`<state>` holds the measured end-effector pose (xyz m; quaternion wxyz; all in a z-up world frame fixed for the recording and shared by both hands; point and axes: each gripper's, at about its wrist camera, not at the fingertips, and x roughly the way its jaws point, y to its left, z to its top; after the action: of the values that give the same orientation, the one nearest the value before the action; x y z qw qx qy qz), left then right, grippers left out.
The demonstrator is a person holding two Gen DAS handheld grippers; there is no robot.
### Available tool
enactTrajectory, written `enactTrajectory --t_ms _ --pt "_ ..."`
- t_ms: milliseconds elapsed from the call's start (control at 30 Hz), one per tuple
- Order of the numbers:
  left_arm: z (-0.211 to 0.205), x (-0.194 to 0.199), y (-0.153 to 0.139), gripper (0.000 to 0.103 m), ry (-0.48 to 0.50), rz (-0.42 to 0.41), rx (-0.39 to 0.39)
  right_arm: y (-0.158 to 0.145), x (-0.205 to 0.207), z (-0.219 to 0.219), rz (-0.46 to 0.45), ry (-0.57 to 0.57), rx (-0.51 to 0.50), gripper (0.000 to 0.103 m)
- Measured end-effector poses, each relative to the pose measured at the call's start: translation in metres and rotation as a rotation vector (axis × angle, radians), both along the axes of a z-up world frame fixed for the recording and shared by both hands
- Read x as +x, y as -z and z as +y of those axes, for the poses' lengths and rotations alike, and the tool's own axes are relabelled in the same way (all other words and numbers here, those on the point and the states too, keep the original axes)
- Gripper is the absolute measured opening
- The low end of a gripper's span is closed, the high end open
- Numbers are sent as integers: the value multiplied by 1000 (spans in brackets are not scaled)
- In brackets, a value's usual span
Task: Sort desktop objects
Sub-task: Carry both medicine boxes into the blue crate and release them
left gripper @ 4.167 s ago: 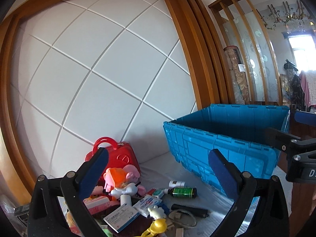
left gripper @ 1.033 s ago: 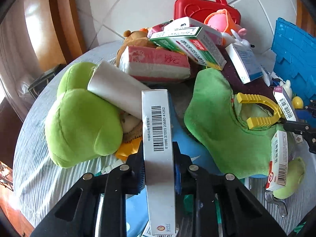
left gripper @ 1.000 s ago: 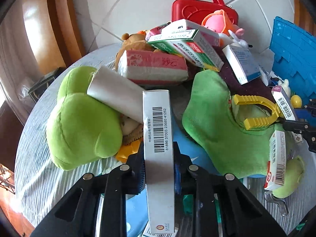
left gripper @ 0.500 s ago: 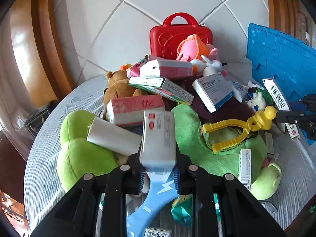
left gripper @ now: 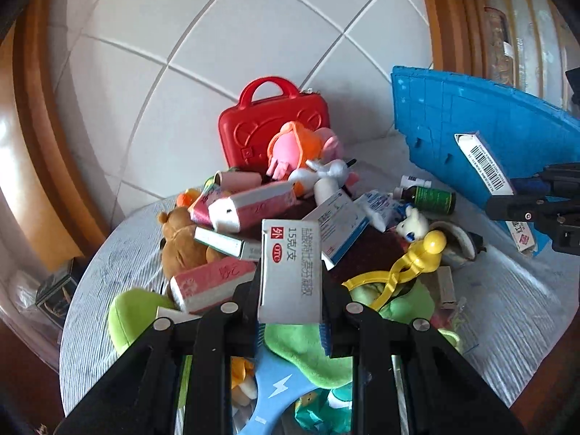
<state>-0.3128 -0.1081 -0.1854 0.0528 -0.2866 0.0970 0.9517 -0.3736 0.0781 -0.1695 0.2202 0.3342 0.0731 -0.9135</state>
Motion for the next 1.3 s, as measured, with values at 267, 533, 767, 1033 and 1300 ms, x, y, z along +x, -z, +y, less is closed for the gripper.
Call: enactTrajectory --t_ms 267,533,767,1033,1300 --pt "69 1 -74 23 227 139 48 -66 40 41 145 161 -44 28" --pt "173 0 -165 23 447 292 111 -151 85 127 342 389 -99 28" --pt "288 -23 -225 23 578 344 152 -203 88 231 426 551 -121 28" --pt "416 -73 -246 23 598 324 119 -212 24 341 376 615 -113 28" --pt "489 -129 -234 23 530 249 81 -194 -42 428 278 660 -136 28"
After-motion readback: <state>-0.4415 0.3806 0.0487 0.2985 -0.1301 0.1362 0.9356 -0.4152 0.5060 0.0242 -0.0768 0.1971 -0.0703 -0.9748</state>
